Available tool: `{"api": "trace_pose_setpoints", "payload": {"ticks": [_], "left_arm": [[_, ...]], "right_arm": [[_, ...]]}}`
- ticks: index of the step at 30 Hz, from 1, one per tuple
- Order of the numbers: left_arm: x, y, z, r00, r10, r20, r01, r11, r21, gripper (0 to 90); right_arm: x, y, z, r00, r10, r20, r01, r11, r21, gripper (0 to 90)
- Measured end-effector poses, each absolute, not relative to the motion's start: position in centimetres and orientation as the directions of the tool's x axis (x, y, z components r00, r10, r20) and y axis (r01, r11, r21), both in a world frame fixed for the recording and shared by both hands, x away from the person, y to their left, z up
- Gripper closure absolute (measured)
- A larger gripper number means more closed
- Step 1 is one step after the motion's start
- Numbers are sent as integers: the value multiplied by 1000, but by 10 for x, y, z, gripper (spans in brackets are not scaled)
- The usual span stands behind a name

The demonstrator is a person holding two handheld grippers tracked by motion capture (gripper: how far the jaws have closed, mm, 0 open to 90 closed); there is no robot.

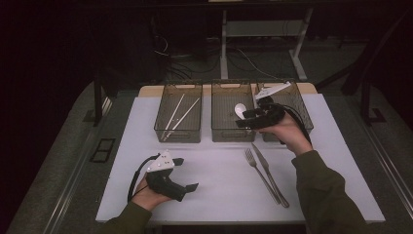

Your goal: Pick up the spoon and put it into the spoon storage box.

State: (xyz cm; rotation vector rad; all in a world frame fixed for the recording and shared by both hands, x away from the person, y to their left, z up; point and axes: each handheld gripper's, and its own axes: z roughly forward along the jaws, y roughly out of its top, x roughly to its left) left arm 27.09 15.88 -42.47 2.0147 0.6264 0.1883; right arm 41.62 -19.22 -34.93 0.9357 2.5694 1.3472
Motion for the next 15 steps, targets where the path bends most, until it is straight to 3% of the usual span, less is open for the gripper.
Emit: {"api": "trace_pose_setpoints", "payload": {"ticks": [15], "left_arm": [[272, 161, -425, 850, 512, -125, 355, -380, 854, 0]], "right_arm": [[369, -227, -365, -787, 586, 192, 475, 378, 795, 376]]}}
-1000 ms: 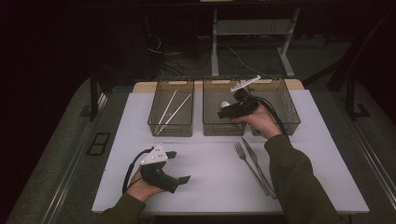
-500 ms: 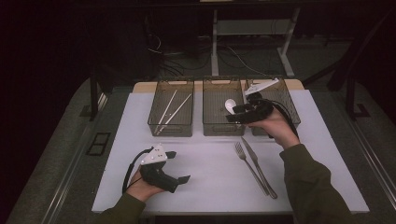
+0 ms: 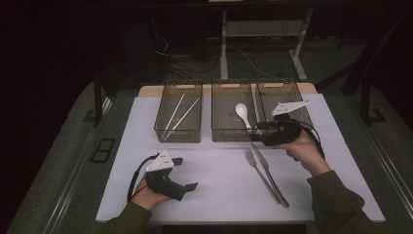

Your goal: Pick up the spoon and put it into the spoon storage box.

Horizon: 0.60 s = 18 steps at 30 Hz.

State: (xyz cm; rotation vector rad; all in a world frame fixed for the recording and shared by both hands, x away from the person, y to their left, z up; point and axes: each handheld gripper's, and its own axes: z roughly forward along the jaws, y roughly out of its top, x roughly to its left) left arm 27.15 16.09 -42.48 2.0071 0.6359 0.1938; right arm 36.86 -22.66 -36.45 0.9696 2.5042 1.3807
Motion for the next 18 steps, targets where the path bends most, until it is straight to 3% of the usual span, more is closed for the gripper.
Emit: {"api": "trace_pose_setpoints", "payload": {"ticks": [18], "left_arm": [[271, 161, -425, 851, 510, -125, 355, -382, 853, 0]], "right_arm": [[323, -261, -389, -778, 595, 202, 492, 376, 785, 361]]}}
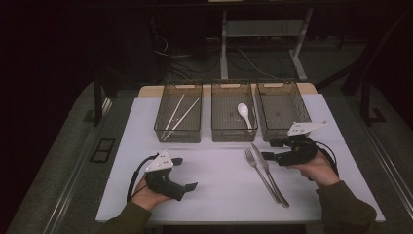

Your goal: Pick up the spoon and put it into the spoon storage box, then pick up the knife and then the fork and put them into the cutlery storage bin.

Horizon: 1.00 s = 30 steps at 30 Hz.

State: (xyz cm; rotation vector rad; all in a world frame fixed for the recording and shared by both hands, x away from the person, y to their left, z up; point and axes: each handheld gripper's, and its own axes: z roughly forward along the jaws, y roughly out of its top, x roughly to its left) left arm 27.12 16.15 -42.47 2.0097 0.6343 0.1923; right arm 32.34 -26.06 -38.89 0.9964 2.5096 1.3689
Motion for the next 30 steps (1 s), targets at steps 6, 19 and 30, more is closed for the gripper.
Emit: {"api": "trace_pose_setpoints", "payload": {"ticks": [6, 19, 30], "left_arm": [[271, 161, -424, 853, 509, -120, 351, -388, 852, 0], [271, 161, -424, 853, 508, -121, 351, -385, 854, 0], [270, 161, -424, 854, 507, -117, 349, -391, 851, 0]], "right_arm": [[312, -268, -394, -773, 600, 206, 501, 379, 778, 362], [279, -269, -409, -792, 578, 196, 508, 447, 736, 707], [257, -267, -424, -804, 568, 177, 516, 517, 683, 896]]}}
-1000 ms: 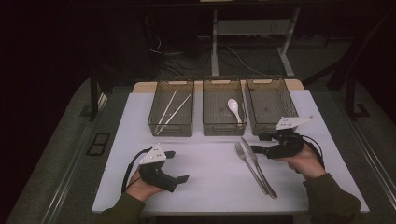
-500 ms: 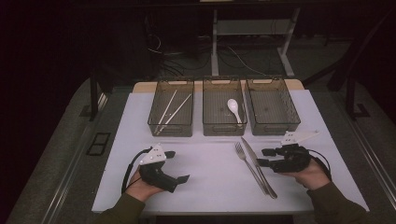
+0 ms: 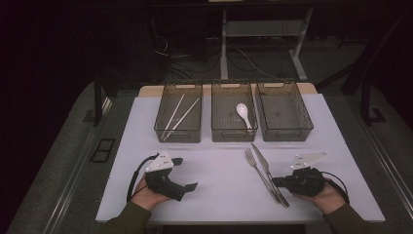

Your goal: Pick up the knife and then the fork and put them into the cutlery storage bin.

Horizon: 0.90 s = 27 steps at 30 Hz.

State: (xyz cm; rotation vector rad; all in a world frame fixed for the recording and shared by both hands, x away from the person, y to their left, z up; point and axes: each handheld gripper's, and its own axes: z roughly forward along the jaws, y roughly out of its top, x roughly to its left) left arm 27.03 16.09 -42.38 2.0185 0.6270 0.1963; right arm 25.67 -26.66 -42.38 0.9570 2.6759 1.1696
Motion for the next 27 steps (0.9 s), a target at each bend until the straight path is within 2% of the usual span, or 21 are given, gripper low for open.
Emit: {"api": "trace_pose_setpoints", "payload": {"ticks": [11, 27], "left_arm": [[271, 161, -424, 853, 508, -119, 350, -389, 852, 0], [270, 161, -423, 856, 505, -113, 344, -393, 853, 0]], "right_arm": [[254, -254, -435, -813, 569, 120, 513, 604, 610, 897], [249, -252, -436, -805, 591, 56, 518, 652, 554, 900]]}}
